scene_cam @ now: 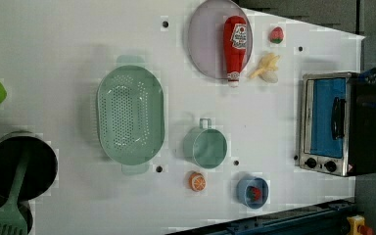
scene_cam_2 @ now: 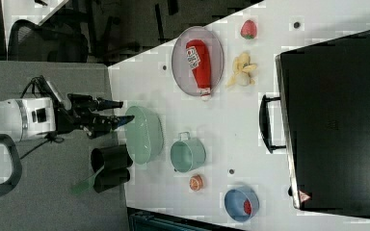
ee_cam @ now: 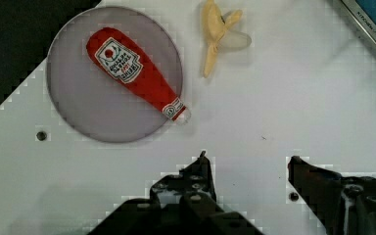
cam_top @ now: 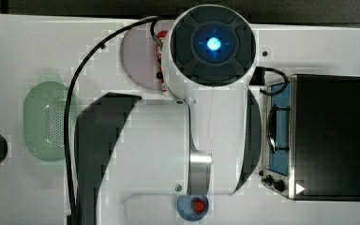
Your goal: Pick ketchup from plate and place it on table.
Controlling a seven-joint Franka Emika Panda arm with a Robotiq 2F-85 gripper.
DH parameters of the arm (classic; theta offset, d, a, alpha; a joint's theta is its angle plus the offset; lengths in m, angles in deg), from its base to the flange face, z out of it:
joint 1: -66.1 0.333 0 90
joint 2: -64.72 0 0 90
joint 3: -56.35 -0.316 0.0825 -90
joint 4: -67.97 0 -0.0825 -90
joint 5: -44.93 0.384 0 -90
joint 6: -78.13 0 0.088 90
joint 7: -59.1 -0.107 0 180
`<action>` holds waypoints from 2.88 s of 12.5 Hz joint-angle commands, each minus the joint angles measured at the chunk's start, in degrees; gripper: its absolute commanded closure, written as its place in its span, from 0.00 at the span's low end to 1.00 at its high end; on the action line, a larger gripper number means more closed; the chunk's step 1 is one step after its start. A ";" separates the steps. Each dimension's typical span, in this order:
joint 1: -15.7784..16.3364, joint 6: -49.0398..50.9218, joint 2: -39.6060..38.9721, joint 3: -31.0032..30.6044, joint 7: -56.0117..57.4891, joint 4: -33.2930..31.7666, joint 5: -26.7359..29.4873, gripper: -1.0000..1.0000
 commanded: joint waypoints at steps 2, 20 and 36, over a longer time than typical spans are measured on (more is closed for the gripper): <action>-5.90 11.43 11.55 -1.05 -1.85 -5.03 1.28 0.10; -4.25 -16.08 -17.59 -7.80 21.21 -3.07 1.26 0.00; -2.55 -43.74 -46.62 -7.71 38.64 9.63 -4.87 0.00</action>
